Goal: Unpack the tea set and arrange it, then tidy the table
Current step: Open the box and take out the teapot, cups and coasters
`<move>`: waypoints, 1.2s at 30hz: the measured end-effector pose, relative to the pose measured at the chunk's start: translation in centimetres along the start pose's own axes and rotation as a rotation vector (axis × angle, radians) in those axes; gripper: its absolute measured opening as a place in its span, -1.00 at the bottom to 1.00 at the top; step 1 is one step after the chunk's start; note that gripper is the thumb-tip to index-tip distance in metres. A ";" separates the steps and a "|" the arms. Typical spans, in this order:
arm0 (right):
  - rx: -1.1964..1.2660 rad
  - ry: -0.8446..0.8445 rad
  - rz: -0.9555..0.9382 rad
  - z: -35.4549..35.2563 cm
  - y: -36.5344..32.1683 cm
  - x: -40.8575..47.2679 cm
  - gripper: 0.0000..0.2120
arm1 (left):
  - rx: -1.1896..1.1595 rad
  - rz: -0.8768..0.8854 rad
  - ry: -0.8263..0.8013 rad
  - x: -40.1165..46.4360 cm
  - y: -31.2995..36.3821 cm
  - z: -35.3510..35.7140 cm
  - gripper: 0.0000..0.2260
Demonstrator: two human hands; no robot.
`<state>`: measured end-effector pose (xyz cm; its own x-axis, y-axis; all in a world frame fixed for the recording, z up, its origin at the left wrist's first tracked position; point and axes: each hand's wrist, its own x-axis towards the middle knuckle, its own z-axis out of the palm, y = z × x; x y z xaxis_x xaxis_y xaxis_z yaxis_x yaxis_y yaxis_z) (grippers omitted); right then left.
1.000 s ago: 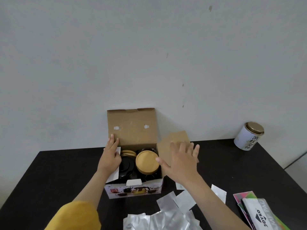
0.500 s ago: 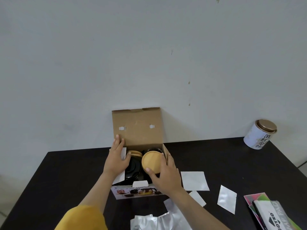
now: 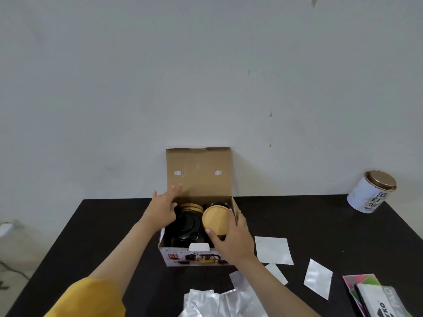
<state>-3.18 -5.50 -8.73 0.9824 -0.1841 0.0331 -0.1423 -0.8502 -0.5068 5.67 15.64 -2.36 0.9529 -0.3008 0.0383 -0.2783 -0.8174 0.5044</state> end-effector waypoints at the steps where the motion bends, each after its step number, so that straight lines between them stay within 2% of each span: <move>1: -0.004 0.002 -0.002 0.1 0.0 0.0 0.00 | 0.088 0.001 -0.015 -0.3 -0.1 -0.7 -0.42; 5: -0.044 -0.015 -0.007 0.1 0.1 0.2 -0.10 | 0.412 -0.065 -0.106 -1.5 -0.7 -2.1 -0.53; 7: -0.105 0.013 -0.025 0.0 -0.1 0.0 -0.15 | 0.392 -0.123 -0.165 -1.8 -1.2 -1.4 -0.50; 10: -0.226 0.066 -0.127 -0.4 -0.5 -0.3 -0.16 | 0.299 -0.203 -0.194 -2.2 -1.1 1.1 -0.28; 13: -0.248 -0.038 -0.180 -0.8 -0.5 0.1 -0.12 | 0.236 -0.309 -0.146 -2.7 0.5 4.0 -0.14; 17: -0.197 -0.132 -0.170 -2.1 -1.1 1.0 -0.05 | 0.299 -0.363 0.002 -3.4 1.7 5.9 -0.16; 21: -0.162 -0.185 -0.167 -2.2 -1.6 2.2 0.03 | 0.298 -0.357 0.001 -3.4 1.6 5.9 -0.17; 29: -0.276 -0.283 -0.142 -3.1 -2.8 4.2 0.09 | 0.274 -0.347 0.021 -3.4 1.3 6.0 -0.19; 36: -0.099 -0.179 -0.116 -4.6 -2.4 3.8 -0.02 | 0.309 -0.336 0.050 -3.5 1.3 6.1 -0.19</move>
<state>0.32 -6.46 -3.41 0.9974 0.0003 -0.0716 -0.0299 -0.9062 -0.4217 1.25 12.64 -7.13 0.9990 0.0241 -0.0383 0.0317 -0.9761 0.2148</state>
